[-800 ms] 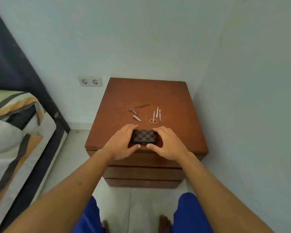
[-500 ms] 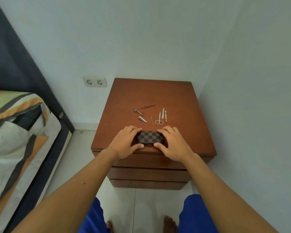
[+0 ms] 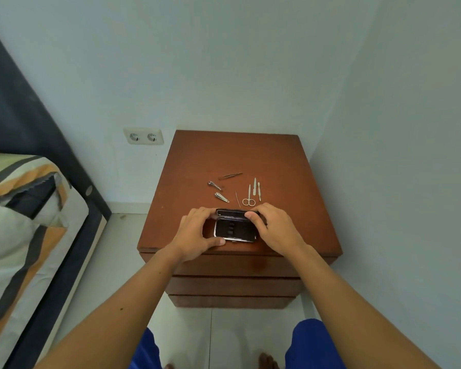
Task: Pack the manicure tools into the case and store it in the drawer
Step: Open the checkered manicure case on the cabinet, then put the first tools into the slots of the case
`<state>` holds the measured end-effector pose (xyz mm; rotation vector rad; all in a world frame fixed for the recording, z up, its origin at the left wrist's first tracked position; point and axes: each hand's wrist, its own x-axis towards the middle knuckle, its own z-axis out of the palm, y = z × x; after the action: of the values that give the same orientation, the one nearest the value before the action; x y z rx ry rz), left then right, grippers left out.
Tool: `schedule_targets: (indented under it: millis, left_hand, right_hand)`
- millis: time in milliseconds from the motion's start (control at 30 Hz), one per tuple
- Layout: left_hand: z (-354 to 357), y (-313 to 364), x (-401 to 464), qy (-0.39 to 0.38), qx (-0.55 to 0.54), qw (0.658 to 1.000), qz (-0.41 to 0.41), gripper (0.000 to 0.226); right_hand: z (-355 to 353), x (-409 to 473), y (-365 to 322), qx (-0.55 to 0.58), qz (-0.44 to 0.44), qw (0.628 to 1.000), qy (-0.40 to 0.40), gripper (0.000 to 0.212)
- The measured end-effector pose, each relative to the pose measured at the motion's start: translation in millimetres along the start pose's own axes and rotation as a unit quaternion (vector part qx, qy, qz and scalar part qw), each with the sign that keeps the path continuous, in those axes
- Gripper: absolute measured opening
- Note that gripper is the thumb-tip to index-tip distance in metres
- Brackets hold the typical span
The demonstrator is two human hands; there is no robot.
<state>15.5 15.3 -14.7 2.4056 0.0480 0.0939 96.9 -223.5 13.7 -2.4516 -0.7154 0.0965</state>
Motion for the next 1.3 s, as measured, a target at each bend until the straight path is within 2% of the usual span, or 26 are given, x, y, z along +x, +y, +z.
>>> schedule_targets:
  millis: [133, 367, 433, 500, 700, 1000, 1133, 1300]
  left_hand:
    - [-0.4, -4.1, -5.2, -0.006, -0.033, 0.999, 0.006, 0.072]
    - [1.0, -8.7, -7.3, 0.007, -0.043, 0.999, 0.018, 0.056]
    - [2.0, -7.6, -8.1, 0.014, -0.044, 0.999, 0.016, 0.054]
    - [2.6, -4.8, -9.4, 0.022, -0.044, 0.999, 0.015, 0.054]
    - [5.2, -1.2, -9.8, 0.041, -0.049, 0.998, 0.001, 0.052]
    - [11.2, -9.2, -4.5, 0.072, -0.016, 0.997, 0.029, 0.041]
    - [14.5, -11.7, -1.2, 0.113, 0.018, 0.993, 0.023, 0.032]
    - [13.4, -9.9, 6.0, 0.120, 0.024, 0.993, -0.002, 0.031]
  right_hand:
    - [-1.5, 7.7, 3.3, 0.050, 0.041, 0.997, 0.037, 0.033]
    - [1.4, 6.8, 20.6, 0.079, 0.091, 0.992, 0.041, 0.039]
    - [1.3, 4.4, 23.3, 0.086, 0.097, 0.990, 0.047, 0.028]
    - [0.1, -1.0, 23.7, 0.113, 0.101, 0.987, 0.054, 0.005]
    - [1.2, -11.5, 26.2, 0.104, 0.058, 0.992, 0.043, 0.024]
    - [-3.7, -23.0, 42.6, 0.064, -0.003, 0.998, -0.024, 0.062]
    - [0.9, -29.5, 46.8, 0.047, -0.007, 0.999, -0.008, 0.058]
    - [9.7, -38.6, 40.3, 0.046, 0.002, 0.998, 0.030, 0.054]
